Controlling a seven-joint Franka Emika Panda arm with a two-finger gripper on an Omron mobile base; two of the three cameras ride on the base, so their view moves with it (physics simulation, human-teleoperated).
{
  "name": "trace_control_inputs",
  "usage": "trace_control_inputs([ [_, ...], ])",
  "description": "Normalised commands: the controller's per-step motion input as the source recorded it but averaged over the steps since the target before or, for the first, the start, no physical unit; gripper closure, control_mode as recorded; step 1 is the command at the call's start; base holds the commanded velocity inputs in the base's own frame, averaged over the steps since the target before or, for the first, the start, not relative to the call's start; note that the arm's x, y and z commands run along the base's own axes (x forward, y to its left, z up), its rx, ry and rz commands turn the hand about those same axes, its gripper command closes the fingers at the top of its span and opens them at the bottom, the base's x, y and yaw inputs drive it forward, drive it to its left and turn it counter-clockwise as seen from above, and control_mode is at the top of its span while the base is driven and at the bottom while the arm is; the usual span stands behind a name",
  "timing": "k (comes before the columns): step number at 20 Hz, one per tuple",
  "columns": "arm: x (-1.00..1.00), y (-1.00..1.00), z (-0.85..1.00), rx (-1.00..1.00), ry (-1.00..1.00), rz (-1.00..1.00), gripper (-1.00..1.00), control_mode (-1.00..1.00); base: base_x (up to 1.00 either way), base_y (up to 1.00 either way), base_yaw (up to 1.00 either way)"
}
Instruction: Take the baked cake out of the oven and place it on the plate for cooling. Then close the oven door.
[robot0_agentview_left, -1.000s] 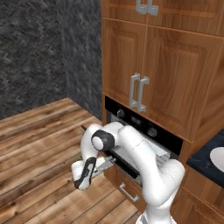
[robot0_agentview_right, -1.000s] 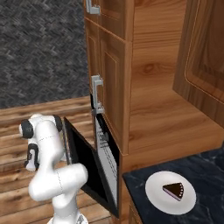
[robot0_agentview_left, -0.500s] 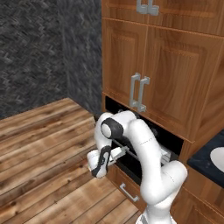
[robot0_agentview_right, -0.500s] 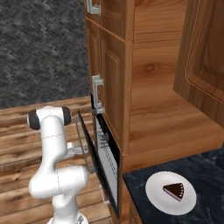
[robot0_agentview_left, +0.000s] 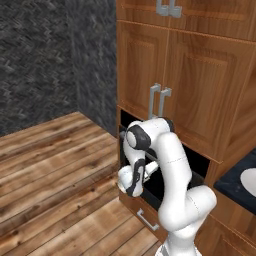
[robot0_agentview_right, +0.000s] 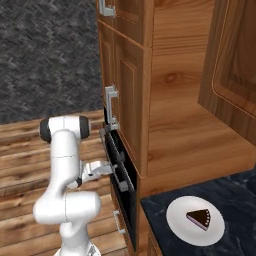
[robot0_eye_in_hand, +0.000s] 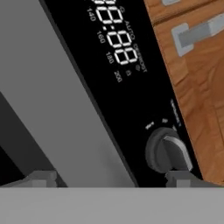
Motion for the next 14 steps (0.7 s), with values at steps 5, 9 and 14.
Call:
trace_control_inputs([
  [5, 0.12, -0.75, 0.22, 0.0, 0.02, 0.09, -1.0, -1.0, 0.0, 0.0, 0.0],
  [9, 0.19, -0.72, 0.25, 0.0, 0.06, 0.09, -1.0, -1.0, 0.0, 0.0, 0.0],
  [14, 0.16, -0.7, 0.27, 0.0, 0.1, 0.09, -1.0, -1.0, 0.0, 0.0, 0.0],
])
